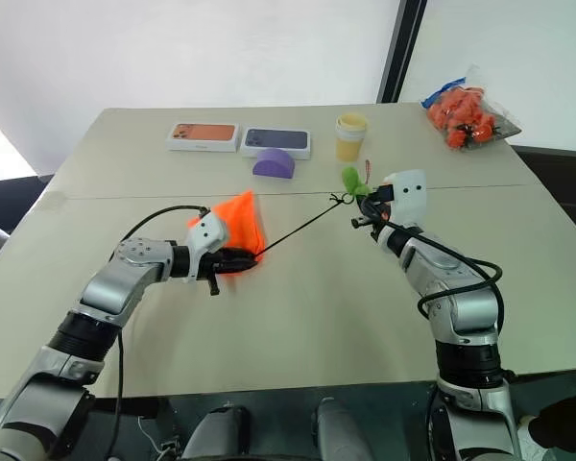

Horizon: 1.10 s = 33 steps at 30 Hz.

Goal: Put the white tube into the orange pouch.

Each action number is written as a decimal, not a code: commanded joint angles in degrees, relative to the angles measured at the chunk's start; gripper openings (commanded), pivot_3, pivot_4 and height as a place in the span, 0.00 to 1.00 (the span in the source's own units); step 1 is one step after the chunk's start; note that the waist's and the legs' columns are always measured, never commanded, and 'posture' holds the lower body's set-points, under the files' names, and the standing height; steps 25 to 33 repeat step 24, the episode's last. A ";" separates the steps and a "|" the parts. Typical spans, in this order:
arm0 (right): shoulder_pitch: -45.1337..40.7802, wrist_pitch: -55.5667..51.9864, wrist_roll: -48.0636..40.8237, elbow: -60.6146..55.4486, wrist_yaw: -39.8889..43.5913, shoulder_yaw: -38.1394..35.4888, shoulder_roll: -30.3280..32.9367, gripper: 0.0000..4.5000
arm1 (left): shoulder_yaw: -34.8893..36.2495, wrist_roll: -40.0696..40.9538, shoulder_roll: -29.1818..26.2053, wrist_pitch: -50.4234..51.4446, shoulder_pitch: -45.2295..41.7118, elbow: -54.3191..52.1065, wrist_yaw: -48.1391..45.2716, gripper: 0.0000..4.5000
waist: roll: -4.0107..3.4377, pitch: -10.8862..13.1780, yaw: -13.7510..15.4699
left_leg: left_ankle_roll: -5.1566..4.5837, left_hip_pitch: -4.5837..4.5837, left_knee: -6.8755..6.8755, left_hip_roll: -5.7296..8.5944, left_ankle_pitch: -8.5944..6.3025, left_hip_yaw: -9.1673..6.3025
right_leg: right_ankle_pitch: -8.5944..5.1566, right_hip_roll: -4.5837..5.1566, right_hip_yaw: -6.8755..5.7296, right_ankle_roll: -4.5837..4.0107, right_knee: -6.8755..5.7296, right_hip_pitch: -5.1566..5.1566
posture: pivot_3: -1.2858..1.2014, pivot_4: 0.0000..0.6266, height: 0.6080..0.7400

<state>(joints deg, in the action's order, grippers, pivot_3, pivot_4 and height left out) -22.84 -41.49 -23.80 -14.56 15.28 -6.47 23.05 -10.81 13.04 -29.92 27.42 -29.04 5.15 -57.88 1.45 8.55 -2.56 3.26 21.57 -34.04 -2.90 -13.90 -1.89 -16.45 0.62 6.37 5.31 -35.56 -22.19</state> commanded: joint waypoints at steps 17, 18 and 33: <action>14.88 9.54 -2.96 -3.02 15.77 -6.73 6.59 0.70 | 29.29 11.25 -2.61 8.14 18.42 -14.75 18.97 0.83 | 0.01 0.00 -0.08 | 0.00 -0.14 -0.07 -0.01 0.00 0.00 | -0.02 0.01 0.02 0.02 -0.01 0.13 | 0.52 0.24 0.87; 15.24 9.47 -3.70 -2.94 16.60 -7.28 6.74 0.70 | 30.02 10.50 -2.75 6.79 20.05 -14.17 19.86 0.83 | 0.01 0.00 -0.09 | 0.00 -0.18 -0.07 -0.01 0.00 0.01 | -0.02 0.01 0.03 0.01 0.00 0.16 | 0.52 0.24 0.87; 16.29 9.51 -5.80 -1.24 21.69 -7.01 8.39 0.70 | 31.56 10.50 -1.97 4.04 26.93 -15.39 22.26 0.83 | 0.03 0.01 -0.02 | 0.01 -0.18 -0.07 -0.02 -0.01 0.01 | -0.02 0.03 0.04 -0.05 0.03 0.10 | 0.52 0.24 0.87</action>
